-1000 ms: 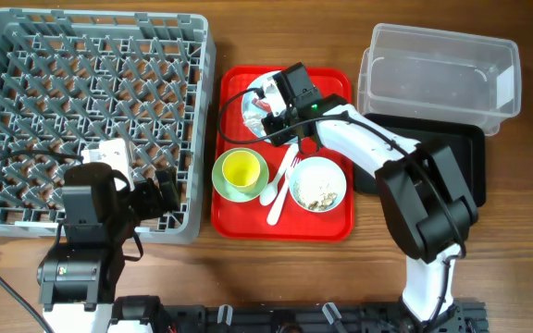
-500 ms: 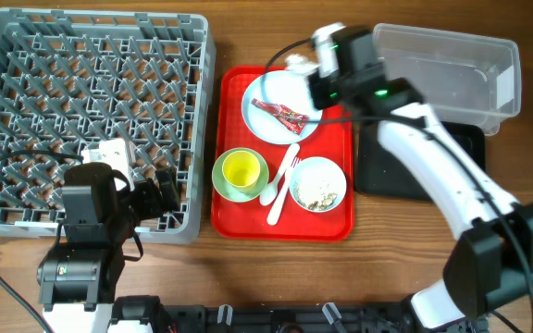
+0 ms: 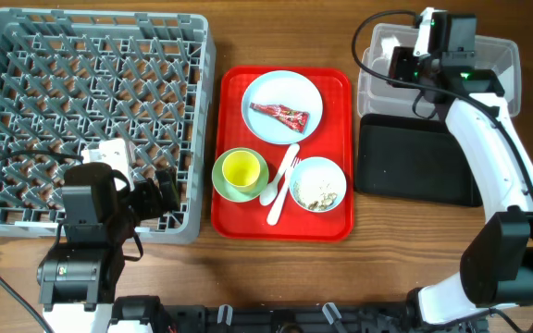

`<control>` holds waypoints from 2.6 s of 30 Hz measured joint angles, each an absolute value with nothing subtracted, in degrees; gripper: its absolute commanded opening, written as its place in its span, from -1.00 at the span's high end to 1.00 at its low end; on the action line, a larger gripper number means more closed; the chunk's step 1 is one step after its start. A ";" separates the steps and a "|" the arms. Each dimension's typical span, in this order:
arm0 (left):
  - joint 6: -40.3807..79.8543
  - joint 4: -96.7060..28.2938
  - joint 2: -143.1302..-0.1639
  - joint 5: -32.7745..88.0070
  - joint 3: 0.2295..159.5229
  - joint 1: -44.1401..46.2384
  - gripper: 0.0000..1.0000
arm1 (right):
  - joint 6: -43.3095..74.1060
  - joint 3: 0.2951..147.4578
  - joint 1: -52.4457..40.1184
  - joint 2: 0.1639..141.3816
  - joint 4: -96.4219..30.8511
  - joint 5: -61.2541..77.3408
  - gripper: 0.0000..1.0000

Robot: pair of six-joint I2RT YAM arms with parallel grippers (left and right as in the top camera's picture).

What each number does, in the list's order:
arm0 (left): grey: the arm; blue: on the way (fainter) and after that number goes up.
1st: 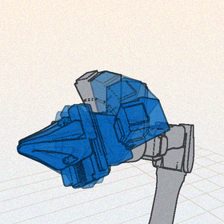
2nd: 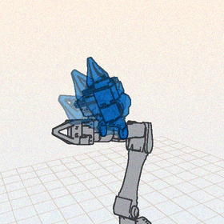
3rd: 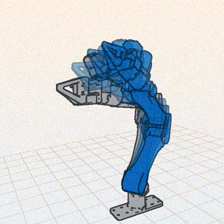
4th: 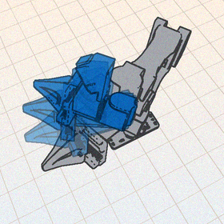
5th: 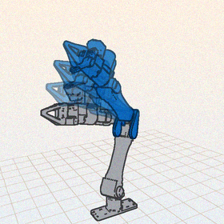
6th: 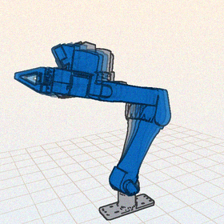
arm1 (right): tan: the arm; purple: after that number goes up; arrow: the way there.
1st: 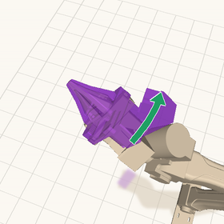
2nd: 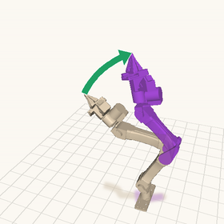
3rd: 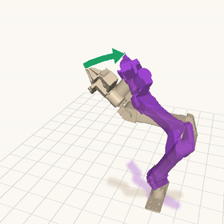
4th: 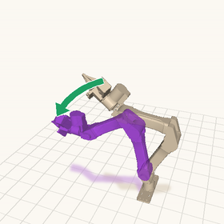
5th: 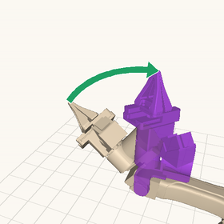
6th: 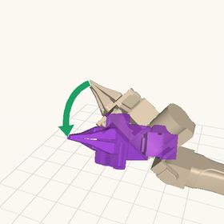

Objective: Sort waste into correct bins and load items into the dishwasher rack

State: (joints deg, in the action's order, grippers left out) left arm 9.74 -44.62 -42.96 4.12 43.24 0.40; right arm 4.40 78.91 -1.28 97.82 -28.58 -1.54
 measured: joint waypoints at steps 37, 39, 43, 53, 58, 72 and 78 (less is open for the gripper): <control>9.74 -44.69 -42.96 4.12 43.24 0.40 -1.00 | -28.80 78.91 -25.32 115.98 -26.24 12.01 -0.81; 9.74 -44.69 -42.96 4.12 43.24 0.40 -1.00 | -28.75 78.91 -25.32 116.73 -25.58 11.00 -0.81; 9.74 -44.69 -42.96 4.12 43.24 0.40 -1.00 | -28.75 78.91 -25.30 117.58 -25.23 10.02 -0.82; 9.74 -44.69 -42.96 4.12 43.24 0.40 -1.00 | -28.51 78.91 -25.30 119.22 -25.19 9.96 -0.65; 9.74 -44.80 -42.96 4.12 43.24 0.40 -1.00 | -27.14 78.91 -25.30 119.22 -26.57 9.96 -0.02; 9.74 -44.84 -42.96 4.12 43.24 0.40 -1.00 | -14.35 79.22 -25.30 118.98 -28.16 9.87 0.91; 9.74 -44.82 -42.96 4.12 43.24 0.40 -1.00 | -9.02 79.18 -25.21 113.19 -28.95 5.72 0.92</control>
